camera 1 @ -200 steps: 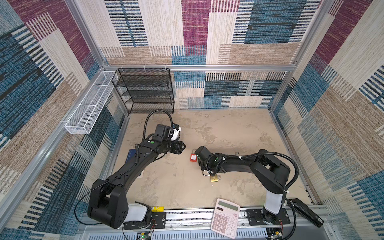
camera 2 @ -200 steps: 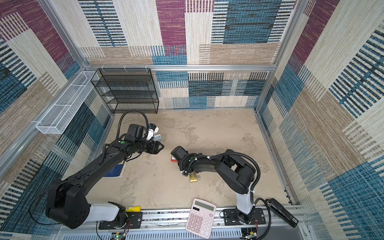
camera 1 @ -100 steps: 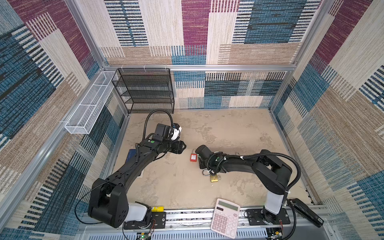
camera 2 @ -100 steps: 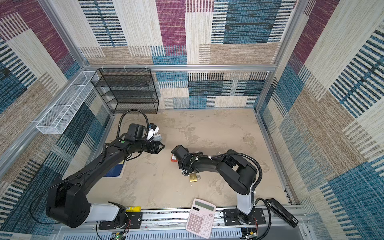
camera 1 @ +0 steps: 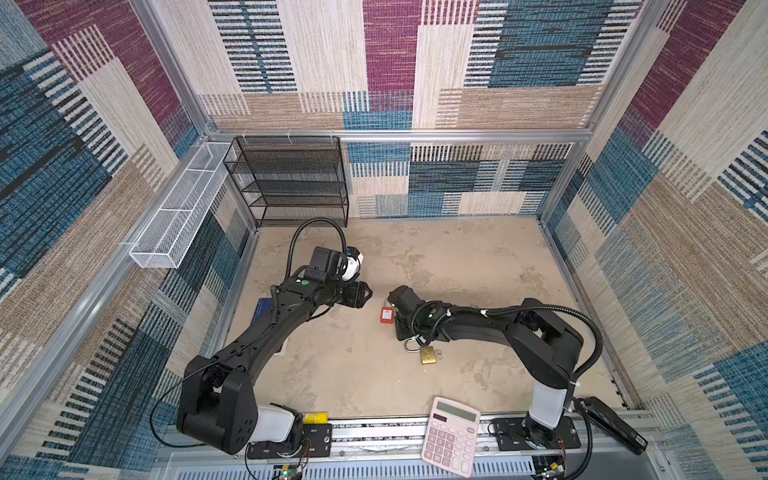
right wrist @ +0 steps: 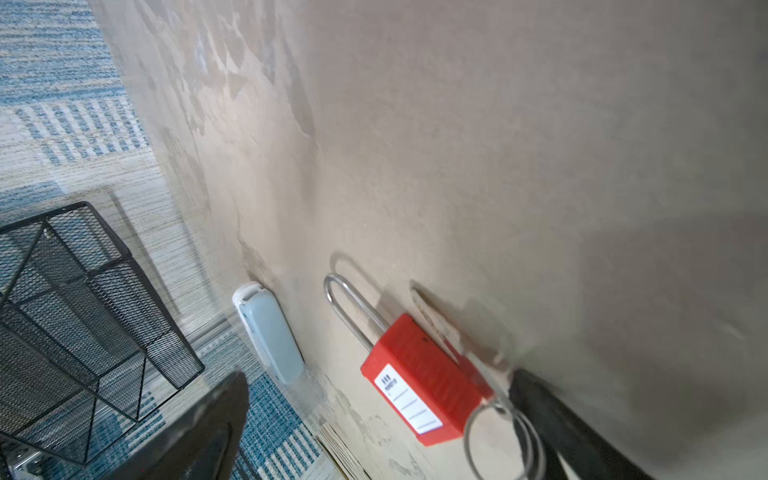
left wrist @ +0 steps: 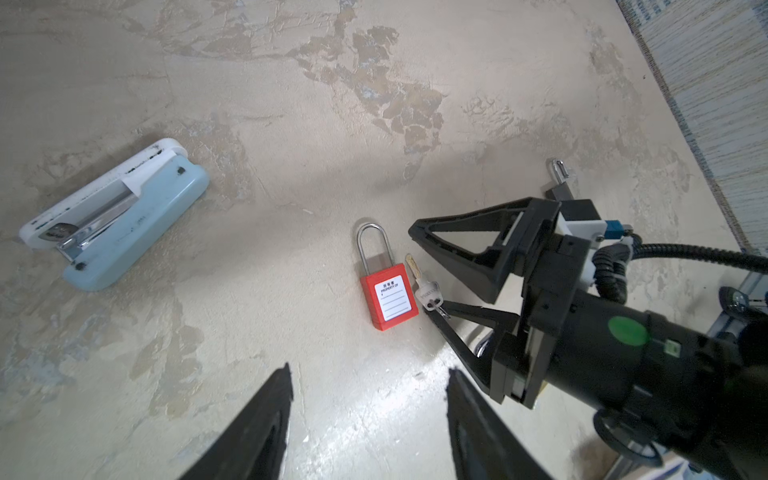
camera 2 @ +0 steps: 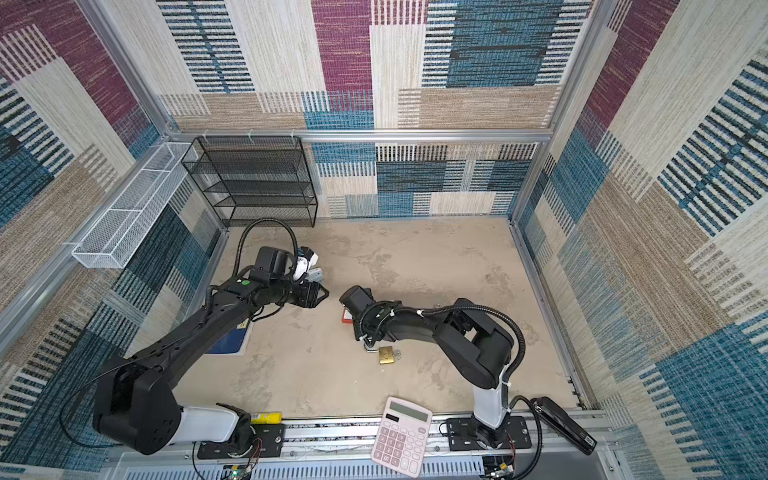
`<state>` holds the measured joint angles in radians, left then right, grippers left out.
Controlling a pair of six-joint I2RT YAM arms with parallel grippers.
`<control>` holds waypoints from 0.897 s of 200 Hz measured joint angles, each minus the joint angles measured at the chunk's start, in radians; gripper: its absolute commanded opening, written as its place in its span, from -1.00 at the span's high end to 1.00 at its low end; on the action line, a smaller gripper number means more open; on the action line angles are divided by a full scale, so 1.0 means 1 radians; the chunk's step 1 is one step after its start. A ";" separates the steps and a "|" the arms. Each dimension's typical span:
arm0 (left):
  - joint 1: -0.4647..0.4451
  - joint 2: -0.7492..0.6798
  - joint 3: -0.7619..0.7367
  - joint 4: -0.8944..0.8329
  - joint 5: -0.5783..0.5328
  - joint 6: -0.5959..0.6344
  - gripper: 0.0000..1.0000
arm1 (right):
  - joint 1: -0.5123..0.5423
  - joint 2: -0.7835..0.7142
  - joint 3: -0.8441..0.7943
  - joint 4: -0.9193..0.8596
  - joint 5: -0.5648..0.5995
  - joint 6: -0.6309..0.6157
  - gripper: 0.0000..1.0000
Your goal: Lock with the key
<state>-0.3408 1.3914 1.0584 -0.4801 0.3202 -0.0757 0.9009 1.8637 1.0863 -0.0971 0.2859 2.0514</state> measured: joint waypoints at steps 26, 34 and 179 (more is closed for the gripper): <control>0.000 0.000 0.005 -0.010 0.000 0.000 -0.24 | -0.002 -0.014 -0.028 0.018 -0.016 0.000 -0.98; 0.001 0.000 0.005 -0.010 0.000 0.000 -0.24 | -0.004 -0.021 -0.040 0.026 -0.017 0.000 -0.99; 0.002 0.008 0.022 -0.026 0.005 0.000 -0.24 | -0.093 -0.083 -0.041 -0.004 -0.013 -0.167 -0.98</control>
<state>-0.3386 1.3991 1.0801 -0.5056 0.3248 -0.0761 0.8078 1.7809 1.0451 -0.1013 0.2729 1.8847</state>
